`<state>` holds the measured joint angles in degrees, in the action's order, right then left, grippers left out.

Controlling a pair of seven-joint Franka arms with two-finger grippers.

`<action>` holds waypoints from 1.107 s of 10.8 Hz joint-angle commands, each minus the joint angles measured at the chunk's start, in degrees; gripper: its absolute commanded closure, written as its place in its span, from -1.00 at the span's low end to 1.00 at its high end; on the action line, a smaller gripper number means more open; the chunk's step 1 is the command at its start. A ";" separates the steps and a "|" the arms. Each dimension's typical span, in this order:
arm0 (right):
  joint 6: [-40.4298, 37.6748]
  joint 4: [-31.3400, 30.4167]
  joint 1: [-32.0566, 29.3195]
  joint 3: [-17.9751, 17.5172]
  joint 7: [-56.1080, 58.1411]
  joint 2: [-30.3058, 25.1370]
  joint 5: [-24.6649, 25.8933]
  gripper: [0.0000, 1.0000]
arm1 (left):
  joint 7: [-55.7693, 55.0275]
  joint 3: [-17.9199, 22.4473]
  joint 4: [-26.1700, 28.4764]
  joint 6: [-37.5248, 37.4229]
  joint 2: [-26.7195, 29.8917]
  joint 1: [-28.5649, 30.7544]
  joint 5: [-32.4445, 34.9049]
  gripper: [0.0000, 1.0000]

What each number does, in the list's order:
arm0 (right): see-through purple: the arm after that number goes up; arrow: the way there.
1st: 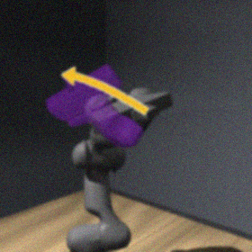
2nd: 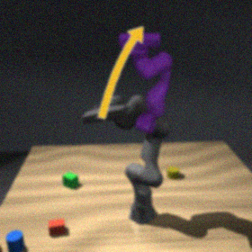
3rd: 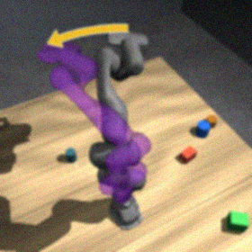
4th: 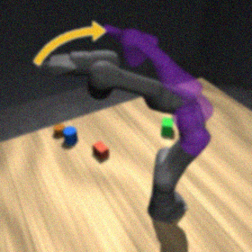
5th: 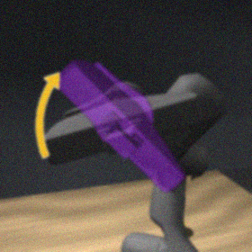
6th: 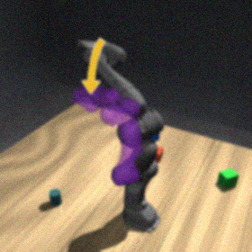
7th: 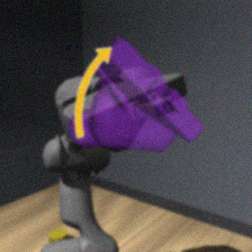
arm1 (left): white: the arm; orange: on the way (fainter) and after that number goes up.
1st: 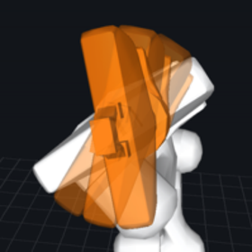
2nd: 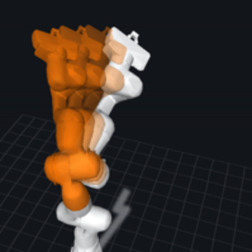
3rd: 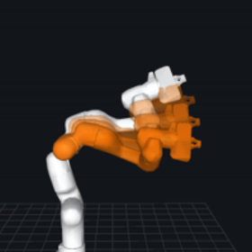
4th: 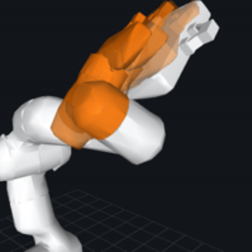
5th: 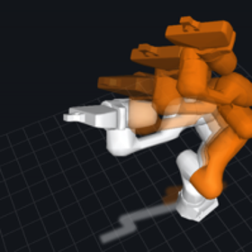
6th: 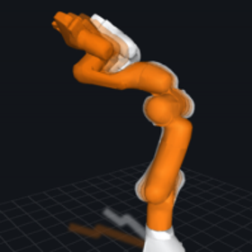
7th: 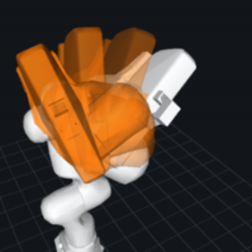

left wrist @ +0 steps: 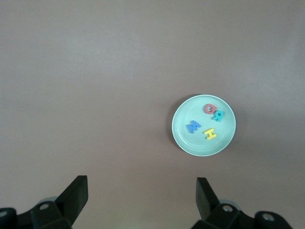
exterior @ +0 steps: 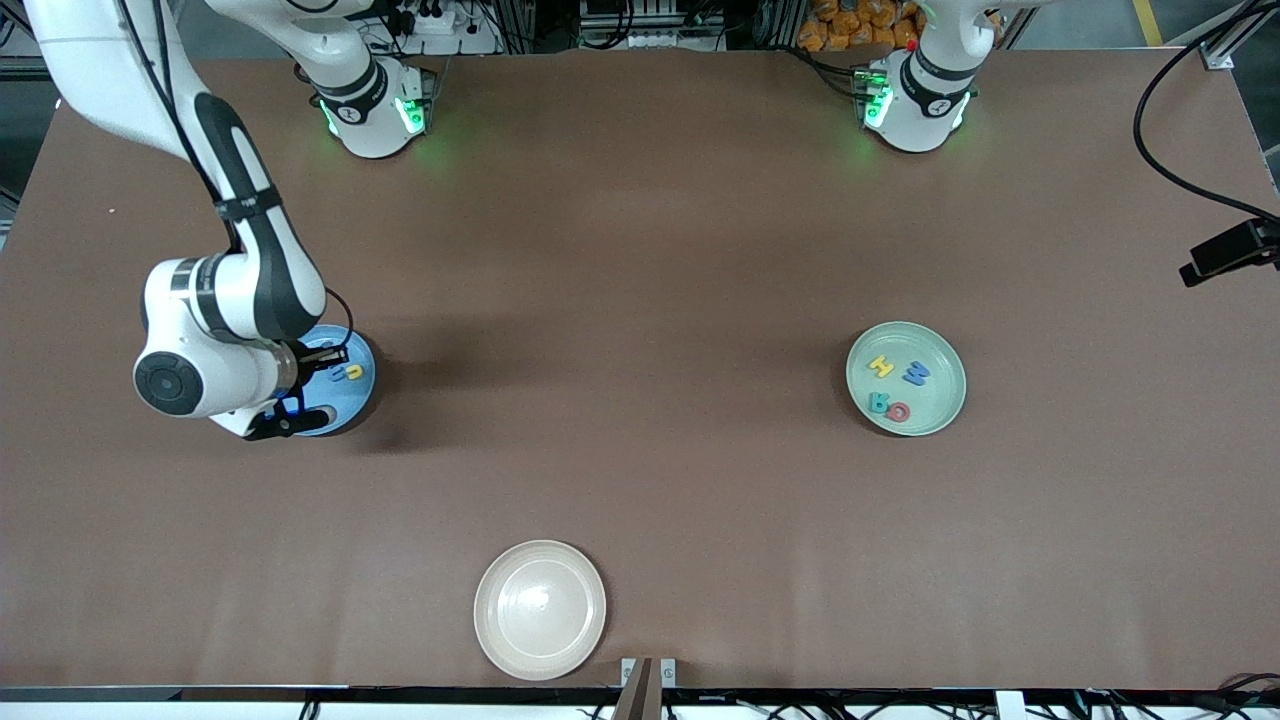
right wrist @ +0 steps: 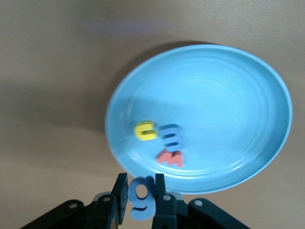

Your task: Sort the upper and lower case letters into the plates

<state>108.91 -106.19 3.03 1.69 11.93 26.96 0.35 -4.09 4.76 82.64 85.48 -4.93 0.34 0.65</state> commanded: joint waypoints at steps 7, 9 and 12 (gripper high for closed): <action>-2.54 0.37 -0.66 2.26 13.30 -8.21 0.35 -1.00 | -1.79 -2.21 -0.37 0.74 -0.16 -6.76 -0.56 -1.00; -3.62 0.72 -0.39 2.26 13.21 -15.16 0.26 -1.00 | -1.97 -3.61 -0.28 0.74 -0.69 -6.76 -0.30 -1.00; -3.71 2.65 -0.48 2.26 11.46 -22.11 -0.79 -1.00 | -1.01 -3.62 -0.28 0.74 -0.78 -6.50 -0.21 -1.00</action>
<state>105.25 -103.31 2.75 4.15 24.41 8.11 0.19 -5.58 1.42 82.68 86.01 -5.80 -6.65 0.65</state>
